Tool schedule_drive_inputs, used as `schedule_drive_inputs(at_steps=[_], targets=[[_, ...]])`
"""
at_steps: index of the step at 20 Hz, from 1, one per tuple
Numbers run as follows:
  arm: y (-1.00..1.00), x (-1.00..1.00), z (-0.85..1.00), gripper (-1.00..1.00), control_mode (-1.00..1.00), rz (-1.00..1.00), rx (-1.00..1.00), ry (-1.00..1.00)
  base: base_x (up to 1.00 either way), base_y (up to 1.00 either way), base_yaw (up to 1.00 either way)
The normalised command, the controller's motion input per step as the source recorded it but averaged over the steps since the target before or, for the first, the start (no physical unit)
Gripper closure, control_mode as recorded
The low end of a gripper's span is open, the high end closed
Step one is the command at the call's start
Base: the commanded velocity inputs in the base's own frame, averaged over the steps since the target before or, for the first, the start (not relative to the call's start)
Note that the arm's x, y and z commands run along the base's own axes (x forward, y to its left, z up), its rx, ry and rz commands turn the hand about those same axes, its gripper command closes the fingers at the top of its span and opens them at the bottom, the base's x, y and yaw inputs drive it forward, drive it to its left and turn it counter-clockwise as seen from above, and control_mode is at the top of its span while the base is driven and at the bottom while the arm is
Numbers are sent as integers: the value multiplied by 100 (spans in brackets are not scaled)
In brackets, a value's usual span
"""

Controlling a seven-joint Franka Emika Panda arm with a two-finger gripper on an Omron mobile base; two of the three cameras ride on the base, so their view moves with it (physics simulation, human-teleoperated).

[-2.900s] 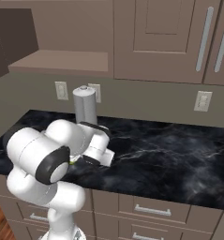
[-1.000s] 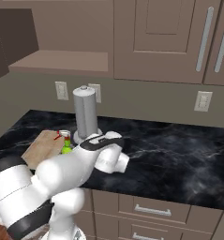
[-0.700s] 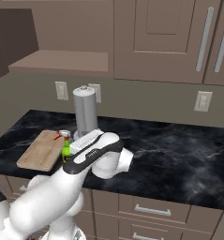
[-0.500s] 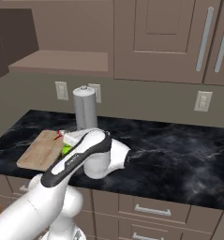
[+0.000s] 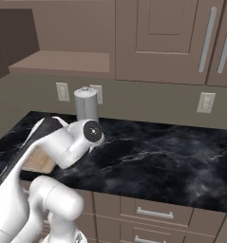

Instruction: Grab the spray bottle from the cabinet, then place it next to the cutting board for sanitizing. Then grab the dish brush from the countertop next to the sink and place it next to the cutting board.

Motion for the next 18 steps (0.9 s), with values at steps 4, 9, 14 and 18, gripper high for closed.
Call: schedule_drive_inputs(at_steps=[4, 9, 14, 18], targets=[[1, -35, 0, -100, -100, -24, -57, 49, 0, 0, 0], [0, -3, 27, -100, -100, -16, -66, 18, 0, 0, 0], [0, 0, 26, -100, -100, -8, -48, 5, 0, 0, 0], [-1, -38, 0, -100, -100, 1, -11, -9, 0, 0, 0]])
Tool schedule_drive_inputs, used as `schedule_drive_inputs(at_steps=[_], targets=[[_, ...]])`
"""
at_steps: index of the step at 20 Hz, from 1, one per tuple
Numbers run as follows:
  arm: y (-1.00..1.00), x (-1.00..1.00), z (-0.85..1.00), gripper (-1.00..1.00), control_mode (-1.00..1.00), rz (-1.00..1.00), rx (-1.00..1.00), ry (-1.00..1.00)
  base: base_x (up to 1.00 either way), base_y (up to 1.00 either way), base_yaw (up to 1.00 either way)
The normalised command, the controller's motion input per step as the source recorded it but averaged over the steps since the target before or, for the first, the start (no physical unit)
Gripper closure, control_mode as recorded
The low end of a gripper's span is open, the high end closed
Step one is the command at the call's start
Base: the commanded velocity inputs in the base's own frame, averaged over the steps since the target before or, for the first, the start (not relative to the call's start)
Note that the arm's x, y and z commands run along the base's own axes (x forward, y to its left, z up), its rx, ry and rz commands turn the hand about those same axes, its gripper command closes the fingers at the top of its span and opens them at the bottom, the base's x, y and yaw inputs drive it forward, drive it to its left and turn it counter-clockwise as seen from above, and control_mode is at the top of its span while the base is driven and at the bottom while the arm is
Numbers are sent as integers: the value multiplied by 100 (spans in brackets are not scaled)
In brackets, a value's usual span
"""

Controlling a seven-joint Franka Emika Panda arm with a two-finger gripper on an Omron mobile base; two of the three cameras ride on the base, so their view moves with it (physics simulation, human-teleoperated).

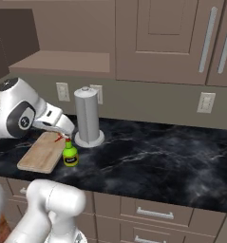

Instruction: Grab the spray bottle from the cabinet, then place it next to the cutting board for sanitizing. Then grab the dish brush from the countertop next to the sink and place it next to the cutting board.

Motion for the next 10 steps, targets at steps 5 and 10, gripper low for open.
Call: schedule_drive_inputs(at_steps=[5, 10], targets=[[0, -51, 4, -100, -100, 12, 0, -33, 0, 0, 0], [0, -47, 17, -100, -100, 14, 0, -43, 0, 0, 0]])
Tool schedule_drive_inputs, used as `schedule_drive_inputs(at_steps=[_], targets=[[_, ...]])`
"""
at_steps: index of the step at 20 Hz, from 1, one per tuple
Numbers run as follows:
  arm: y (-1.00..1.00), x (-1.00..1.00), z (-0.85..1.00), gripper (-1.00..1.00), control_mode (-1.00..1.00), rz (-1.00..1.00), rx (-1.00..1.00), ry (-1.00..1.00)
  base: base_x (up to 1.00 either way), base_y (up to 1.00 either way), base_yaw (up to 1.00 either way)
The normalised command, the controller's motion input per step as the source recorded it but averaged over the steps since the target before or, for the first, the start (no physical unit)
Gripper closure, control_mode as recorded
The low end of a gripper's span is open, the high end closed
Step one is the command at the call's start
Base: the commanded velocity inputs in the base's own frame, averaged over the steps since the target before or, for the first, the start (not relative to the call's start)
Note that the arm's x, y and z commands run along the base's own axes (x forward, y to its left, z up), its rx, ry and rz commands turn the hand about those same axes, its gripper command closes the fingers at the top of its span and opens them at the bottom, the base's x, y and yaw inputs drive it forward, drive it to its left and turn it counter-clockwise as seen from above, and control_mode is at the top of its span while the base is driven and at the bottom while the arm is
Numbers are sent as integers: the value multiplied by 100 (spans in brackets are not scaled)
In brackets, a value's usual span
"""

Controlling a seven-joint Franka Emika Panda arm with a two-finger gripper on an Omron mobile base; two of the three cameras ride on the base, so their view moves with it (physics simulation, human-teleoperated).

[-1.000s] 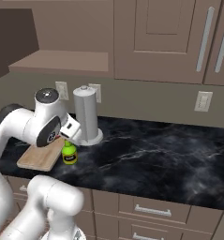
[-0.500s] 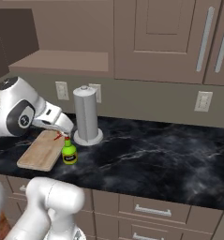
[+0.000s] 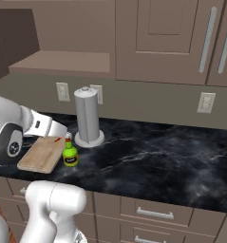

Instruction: Grab the spray bottle from the cabinet, then place it next to the cutting board for sanitizing. Then grab the dish brush from the countertop next to the sink and place it next to the cutting board.

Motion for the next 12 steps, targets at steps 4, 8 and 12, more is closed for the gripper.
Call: schedule_drive_inputs(at_steps=[4, 8, 12], targets=[[0, -33, 35, -100, -100, 8, 0, -29, 0, 0, 0], [0, -25, 45, -100, -100, 0, 0, -10, 0, 0, 0], [0, -46, 36, -100, -100, 0, 0, -16, 0, 0, 0]])
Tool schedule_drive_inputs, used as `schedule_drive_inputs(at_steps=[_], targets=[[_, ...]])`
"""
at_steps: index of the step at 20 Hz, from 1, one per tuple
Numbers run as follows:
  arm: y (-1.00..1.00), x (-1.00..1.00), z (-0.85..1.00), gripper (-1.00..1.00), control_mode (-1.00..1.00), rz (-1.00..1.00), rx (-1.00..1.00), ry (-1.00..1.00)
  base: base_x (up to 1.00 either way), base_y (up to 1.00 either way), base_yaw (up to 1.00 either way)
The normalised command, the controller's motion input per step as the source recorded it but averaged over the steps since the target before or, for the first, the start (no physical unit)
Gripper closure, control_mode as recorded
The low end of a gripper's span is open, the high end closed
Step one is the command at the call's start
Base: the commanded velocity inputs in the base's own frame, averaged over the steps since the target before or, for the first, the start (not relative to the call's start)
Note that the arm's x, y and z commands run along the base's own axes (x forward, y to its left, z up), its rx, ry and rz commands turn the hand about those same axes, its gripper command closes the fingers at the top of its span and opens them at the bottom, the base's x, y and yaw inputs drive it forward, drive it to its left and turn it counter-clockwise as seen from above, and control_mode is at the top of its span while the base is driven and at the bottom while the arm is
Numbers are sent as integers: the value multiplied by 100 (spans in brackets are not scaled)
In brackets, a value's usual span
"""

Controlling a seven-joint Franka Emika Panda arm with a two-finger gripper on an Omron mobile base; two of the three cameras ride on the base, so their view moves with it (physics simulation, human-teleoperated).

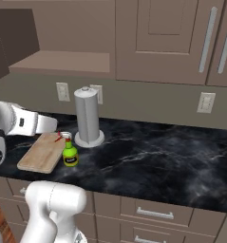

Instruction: Grab the spray bottle from the cabinet, then place it next to the cutting board for sanitizing. Then grab the dish brush from the countertop next to the sink and place it next to the cutting board.

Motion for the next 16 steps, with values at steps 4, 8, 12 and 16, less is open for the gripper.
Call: schedule_drive_inputs(at_steps=[4, 8, 12, 16], targets=[[0, -68, 31, -100, -100, 0, 0, -19, 0, 0, 0], [0, -17, 8, -100, 100, 0, 0, -3, -38, 0, 0], [0, 0, 0, -100, 100, 0, 0, 0, -76, -34, -1], [0, 0, 0, -100, 100, 0, 0, 0, -100, -12, -8]])
